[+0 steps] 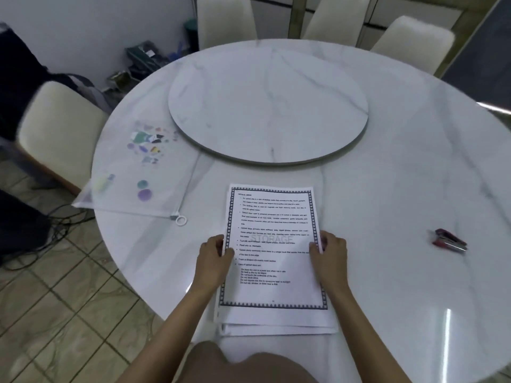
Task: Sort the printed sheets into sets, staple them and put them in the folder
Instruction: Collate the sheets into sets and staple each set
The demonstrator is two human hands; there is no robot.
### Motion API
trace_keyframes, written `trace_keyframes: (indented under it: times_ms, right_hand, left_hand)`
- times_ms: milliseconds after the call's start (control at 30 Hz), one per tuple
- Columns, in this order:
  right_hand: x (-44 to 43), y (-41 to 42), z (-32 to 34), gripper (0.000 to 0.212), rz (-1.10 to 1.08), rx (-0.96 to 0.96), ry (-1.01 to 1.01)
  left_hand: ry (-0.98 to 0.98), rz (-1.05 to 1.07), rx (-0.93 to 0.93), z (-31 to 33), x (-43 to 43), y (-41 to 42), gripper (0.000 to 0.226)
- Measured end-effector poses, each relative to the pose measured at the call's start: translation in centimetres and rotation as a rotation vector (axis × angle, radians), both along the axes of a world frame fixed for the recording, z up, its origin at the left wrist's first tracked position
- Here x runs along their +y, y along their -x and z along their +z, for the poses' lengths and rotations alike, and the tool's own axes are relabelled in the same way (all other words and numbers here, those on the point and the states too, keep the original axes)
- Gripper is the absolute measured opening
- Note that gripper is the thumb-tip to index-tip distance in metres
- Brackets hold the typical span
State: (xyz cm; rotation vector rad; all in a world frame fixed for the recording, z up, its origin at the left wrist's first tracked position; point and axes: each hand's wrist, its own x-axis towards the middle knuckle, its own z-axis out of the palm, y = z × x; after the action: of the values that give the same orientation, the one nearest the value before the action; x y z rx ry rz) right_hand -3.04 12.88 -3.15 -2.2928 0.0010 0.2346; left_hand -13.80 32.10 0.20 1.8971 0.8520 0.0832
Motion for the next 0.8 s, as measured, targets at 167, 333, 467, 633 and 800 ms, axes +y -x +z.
trace_keyframes:
  times_ms: [167,333,467,633,800]
  right_hand:
    - [0.4,-0.8,0.1,0.039,-0.009,0.129,0.012]
    - [-0.2,-1.2,0.4,0.043,-0.057,0.232,-0.122]
    - [-0.4,-0.7,1.1,0.021,-0.019,0.254,-0.257]
    - [-0.4,-0.2,2.3,0.012,0.025,0.174,-0.365]
    - [-0.4,-1.1,5.8,0.01,0.061,-0.088,-0.432]
  left_hand:
    - [0.119,0.051,0.08,-0.4,1.0,-1.1,0.025]
    - [0.115,0.075,0.076,-0.6,1.1,-1.9,0.025]
    - [0.171,0.036,0.073,-0.6,0.6,-2.3,0.021]
    - [0.102,-0.018,-0.034,0.4,-1.0,-2.7,0.016]
    - [0.012,-0.002,-0.284,3.1,-1.0,-3.2,0.006]
